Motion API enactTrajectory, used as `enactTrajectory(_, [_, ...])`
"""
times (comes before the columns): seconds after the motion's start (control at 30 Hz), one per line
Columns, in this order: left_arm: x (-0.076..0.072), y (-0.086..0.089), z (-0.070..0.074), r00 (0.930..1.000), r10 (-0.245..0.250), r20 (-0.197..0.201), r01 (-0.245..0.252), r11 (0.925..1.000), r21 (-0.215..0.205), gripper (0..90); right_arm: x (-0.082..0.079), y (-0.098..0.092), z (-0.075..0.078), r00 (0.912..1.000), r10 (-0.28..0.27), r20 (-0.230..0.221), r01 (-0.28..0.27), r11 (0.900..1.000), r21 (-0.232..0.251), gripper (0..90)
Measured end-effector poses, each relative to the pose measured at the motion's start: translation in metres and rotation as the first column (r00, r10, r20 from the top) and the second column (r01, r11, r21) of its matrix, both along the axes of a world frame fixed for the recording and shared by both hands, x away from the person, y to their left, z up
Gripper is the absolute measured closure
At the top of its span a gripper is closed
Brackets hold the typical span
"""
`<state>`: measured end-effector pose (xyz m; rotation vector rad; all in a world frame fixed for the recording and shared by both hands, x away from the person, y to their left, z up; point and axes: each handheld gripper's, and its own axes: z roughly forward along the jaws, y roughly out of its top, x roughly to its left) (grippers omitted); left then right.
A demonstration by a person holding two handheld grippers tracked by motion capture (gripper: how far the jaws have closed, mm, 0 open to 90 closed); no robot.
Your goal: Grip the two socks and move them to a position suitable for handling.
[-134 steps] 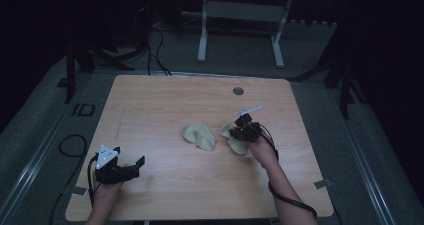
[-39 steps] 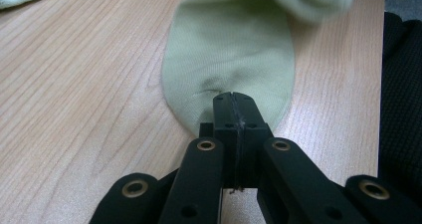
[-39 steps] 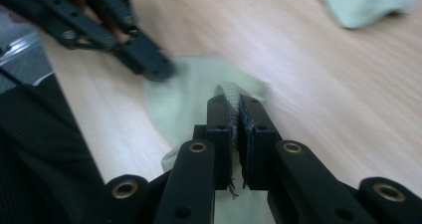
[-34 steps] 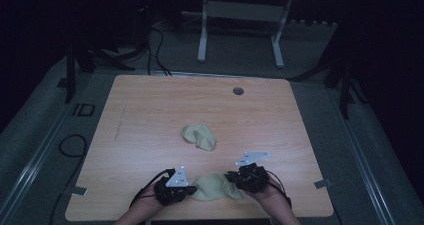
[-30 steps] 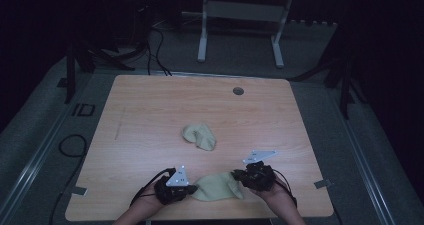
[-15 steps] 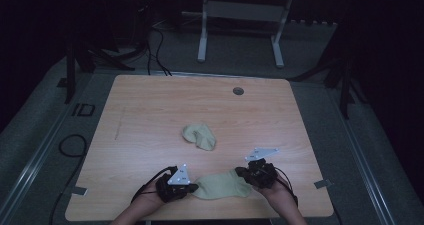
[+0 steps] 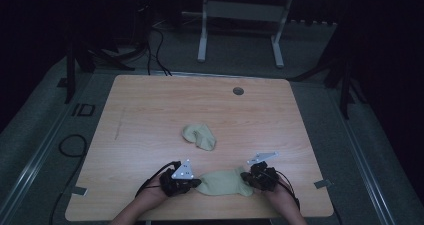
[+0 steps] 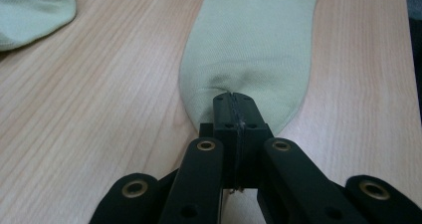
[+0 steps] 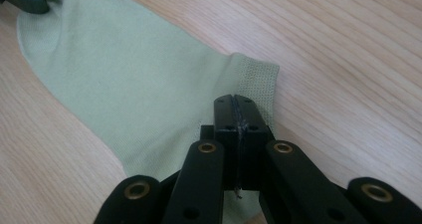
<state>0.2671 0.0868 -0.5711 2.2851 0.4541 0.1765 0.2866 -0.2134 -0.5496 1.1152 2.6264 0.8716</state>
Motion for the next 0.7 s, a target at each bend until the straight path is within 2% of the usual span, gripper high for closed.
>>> enactTrajectory(0.3, [0.008,-0.015,0.000,1.0000,-0.001,0.005,0.001,1.0000,0.001,89.4,0.001,-0.015,0.001,0.9993,-0.036,-0.002,0.036,0.999,0.003,88.3])
enactTrajectory(0.43, [0.011,-0.019,0.000,1.0000,-0.005,0.001,0.005,1.0000,-0.004,89.3,0.001,-0.023,0.000,0.9983,-0.057,-0.012,0.058,0.998,0.025,88.4])
enactTrajectory(0.5, [0.012,-0.020,0.000,1.0000,-0.004,-0.007,0.004,1.0000,-0.007,89.3,0.002,-0.025,0.000,0.9981,-0.060,-0.013,0.060,0.998,0.025,88.3])
enactTrajectory(0.57, [0.013,-0.020,-0.001,0.9997,0.011,-0.024,-0.012,0.9996,-0.027,89.3,0.002,-0.025,0.000,0.9980,-0.061,-0.014,0.061,0.998,0.026,87.9])
enactTrajectory(0.7, [0.013,-0.020,-0.001,0.9997,0.009,-0.022,-0.010,0.9997,-0.024,89.3,0.001,-0.024,-0.001,0.9977,-0.067,-0.008,0.067,0.997,0.026,87.4])
